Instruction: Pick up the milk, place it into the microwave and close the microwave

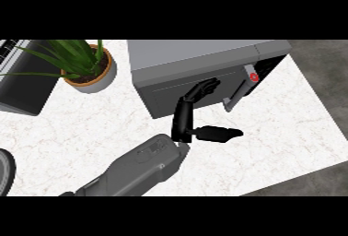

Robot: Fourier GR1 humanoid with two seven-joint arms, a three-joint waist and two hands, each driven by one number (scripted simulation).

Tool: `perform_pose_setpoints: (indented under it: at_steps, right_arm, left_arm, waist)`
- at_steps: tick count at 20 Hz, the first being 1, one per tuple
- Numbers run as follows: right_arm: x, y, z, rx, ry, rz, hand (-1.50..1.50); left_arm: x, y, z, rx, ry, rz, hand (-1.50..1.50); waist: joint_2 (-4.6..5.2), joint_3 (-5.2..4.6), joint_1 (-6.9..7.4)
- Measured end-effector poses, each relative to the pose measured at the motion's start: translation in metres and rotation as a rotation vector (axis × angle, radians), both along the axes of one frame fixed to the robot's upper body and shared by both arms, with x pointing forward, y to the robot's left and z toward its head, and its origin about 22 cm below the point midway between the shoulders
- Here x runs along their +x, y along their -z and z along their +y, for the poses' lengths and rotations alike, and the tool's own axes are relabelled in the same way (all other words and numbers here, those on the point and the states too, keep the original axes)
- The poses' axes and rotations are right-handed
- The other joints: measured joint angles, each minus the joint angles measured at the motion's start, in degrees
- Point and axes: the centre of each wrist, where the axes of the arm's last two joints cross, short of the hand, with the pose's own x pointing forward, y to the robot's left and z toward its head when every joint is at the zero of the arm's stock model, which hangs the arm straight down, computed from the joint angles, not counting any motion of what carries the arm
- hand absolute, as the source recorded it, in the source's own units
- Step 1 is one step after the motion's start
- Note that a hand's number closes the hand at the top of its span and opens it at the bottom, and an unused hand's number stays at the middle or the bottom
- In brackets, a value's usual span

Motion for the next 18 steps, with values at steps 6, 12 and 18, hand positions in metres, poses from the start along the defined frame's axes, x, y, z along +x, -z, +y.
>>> perform_pose_setpoints:
  at_steps: [6, 12, 18]
  right_arm:
    - [0.011, 0.016, 0.003, 0.115, -0.052, 0.046, -1.5]
    - [0.023, 0.043, 0.009, 0.29, -0.15, 0.153, -1.5]
    - [0.032, 0.049, 0.004, 0.358, -0.19, 0.209, -1.5]
  left_arm:
    - [0.0, -0.001, -0.001, -0.014, 0.015, -0.021, -1.5]
    - [0.001, -0.001, -0.002, -0.021, 0.019, -0.031, -1.5]
    - [0.002, 0.001, -0.001, -0.031, 0.014, -0.04, -1.5]
  waist:
    - [0.51, 0.23, 0.35]
    - [0.67, 0.26, 0.5]
    - [0.67, 0.25, 0.29]
